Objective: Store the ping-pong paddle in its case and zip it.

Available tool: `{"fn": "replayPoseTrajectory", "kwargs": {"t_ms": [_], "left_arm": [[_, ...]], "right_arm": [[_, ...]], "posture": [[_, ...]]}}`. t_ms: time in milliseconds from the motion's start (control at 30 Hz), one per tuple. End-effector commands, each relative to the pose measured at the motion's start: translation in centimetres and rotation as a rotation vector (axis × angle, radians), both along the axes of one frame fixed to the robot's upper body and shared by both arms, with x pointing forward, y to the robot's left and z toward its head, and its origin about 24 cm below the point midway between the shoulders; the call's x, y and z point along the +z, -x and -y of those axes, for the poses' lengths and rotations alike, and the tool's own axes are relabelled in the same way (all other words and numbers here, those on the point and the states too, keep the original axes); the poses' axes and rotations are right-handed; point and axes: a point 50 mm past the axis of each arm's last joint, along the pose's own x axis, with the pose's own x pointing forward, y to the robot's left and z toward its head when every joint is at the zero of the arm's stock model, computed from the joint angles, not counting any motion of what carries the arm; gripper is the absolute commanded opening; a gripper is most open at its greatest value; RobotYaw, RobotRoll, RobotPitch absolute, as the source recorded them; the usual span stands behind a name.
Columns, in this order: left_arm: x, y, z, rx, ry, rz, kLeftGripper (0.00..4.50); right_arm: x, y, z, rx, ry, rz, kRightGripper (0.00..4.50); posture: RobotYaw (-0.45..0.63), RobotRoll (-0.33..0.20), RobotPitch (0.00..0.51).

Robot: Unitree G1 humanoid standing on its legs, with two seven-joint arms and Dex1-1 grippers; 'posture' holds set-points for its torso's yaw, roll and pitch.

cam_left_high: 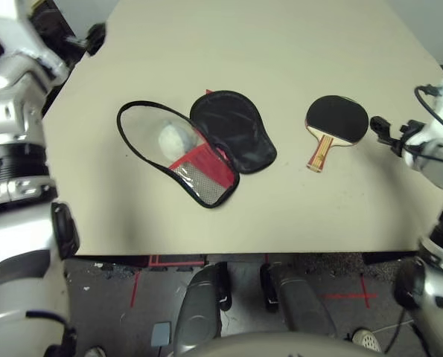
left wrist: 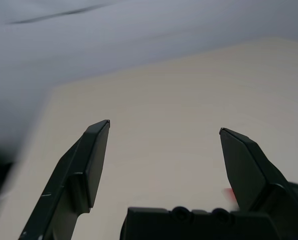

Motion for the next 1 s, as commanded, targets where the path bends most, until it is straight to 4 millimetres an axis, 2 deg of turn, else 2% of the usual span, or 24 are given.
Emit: {"fn": "replayPoseTrajectory", "kwargs": {"t_ms": [33,267,367,500,667,867,1000], "left_arm": [[-1.5,-1.1,2.0,-0.082,-0.018,-0.050,4.50],[-4.8,-2.0,9.2,-0.397,-0.048,-0.141,4.50],[-5.7,-1.7,10.8,-0.481,-0.077,-0.171,4.50],[-6.7,-1.3,12.0,-0.568,-0.118,-0.222,4.50],[-7.4,-0.5,12.8,-0.647,-0.157,-0.261,4.50],[-7.4,-0.4,13.1,-0.648,-0.157,-0.259,4.50],[-7.2,-0.3,13.3,-0.649,-0.147,-0.250,4.50]], "right_arm": [[-0.8,0.2,-0.6,-0.055,0.007,-0.077,4.47],[-0.3,-0.9,-2.9,0.018,0.076,-0.108,4.47],[-0.2,-1.1,-3.6,0.059,0.105,-0.114,4.47],[-0.2,-1.4,-4.1,0.122,0.154,-0.132,4.47],[-0.1,-2.2,-5.8,0.143,0.176,-0.175,4.47],[-0.5,-3.0,-8.3,0.152,0.121,-0.258,4.47],[-1.1,-3.1,-8.4,0.138,0.125,-0.302,4.47]], "posture": [[-0.20,0.000,0.171],[-0.28,0.000,0.139],[-0.30,0.000,0.136],[-0.30,0.000,0.134],[-0.32,0.000,0.139],[-0.32,0.000,0.151],[-0.31,0.000,0.164]]}}
